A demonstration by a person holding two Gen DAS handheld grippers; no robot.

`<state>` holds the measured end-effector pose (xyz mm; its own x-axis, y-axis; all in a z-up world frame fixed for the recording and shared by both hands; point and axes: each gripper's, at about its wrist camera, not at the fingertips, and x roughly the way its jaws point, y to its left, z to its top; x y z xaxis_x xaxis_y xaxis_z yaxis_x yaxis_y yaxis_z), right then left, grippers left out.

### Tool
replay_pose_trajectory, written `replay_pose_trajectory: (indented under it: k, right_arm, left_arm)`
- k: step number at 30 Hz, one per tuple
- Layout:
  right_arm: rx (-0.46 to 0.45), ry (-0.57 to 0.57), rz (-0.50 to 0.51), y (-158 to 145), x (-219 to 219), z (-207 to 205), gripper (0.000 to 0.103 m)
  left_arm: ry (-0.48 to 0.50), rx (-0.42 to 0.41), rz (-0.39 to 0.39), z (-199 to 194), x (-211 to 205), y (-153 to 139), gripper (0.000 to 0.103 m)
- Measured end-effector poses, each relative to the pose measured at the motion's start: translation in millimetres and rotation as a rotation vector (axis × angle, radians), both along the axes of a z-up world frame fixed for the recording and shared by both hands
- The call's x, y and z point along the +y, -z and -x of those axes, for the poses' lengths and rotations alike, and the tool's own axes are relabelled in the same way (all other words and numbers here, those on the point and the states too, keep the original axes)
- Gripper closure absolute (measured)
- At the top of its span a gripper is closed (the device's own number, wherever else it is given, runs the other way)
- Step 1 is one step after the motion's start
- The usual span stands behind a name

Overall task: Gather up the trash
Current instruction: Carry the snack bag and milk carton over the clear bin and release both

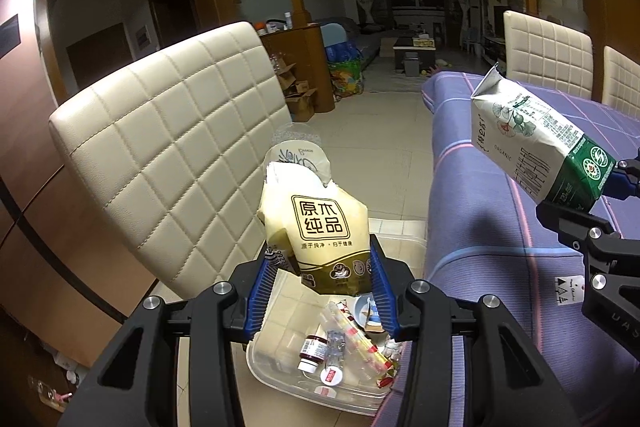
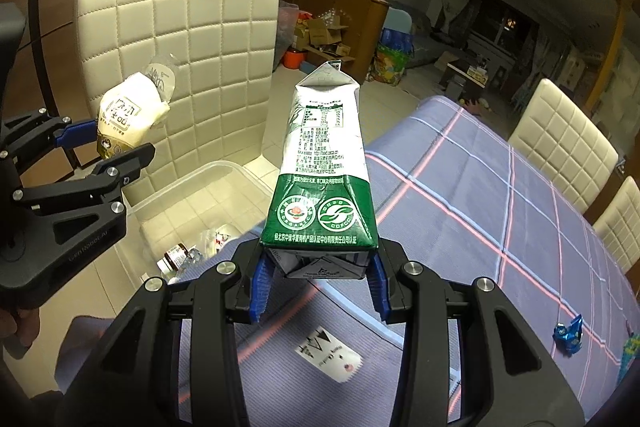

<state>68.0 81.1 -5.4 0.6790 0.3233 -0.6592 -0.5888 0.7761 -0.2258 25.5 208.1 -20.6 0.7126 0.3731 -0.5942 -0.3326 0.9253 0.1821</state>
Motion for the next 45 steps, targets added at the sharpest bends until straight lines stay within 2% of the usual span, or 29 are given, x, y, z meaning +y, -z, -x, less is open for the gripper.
replay_pose_trajectory:
  k: [19, 26, 38, 39, 40, 41, 42, 45]
  right_arm:
    - [-0.07, -0.053, -0.014, -17, 45, 7, 0.062]
    - [-0.072, -0.059, -0.028, -24, 58, 1, 0.062]
    - [-0.063, -0.069, -0.01, -20, 70, -3, 0.061]
    - [-0.064, -0.068, -0.013, -21, 71, -3, 0.061]
    - [-0.069, -0.066, -0.016, -22, 72, -4, 0.053]
    - [-0.082, -0.057, -0.018, -25, 73, -4, 0.039]
    - [-0.1, -0.05, -0.026, -28, 72, -3, 0.036]
    - [-0.136, -0.043, -0.037, -37, 70, 0, 0.037]
  left_arm:
    - [-0.067, 0.004, 0.028, 14, 27, 6, 0.059]
    - [-0.076, 0.005, 0.033, 16, 32, 7, 0.059]
    - [-0.097, 0.009, 0.061, 18, 42, 8, 0.059]
    - [-0.098, 0.01, 0.063, 19, 42, 8, 0.059]
    - [-0.099, 0.011, 0.064, 18, 42, 8, 0.059]
    - [-0.1, 0.014, 0.065, 18, 42, 9, 0.059]
    - [-0.101, 0.016, 0.066, 18, 42, 9, 0.059]
    - [-0.101, 0.022, 0.07, 18, 43, 10, 0.059]
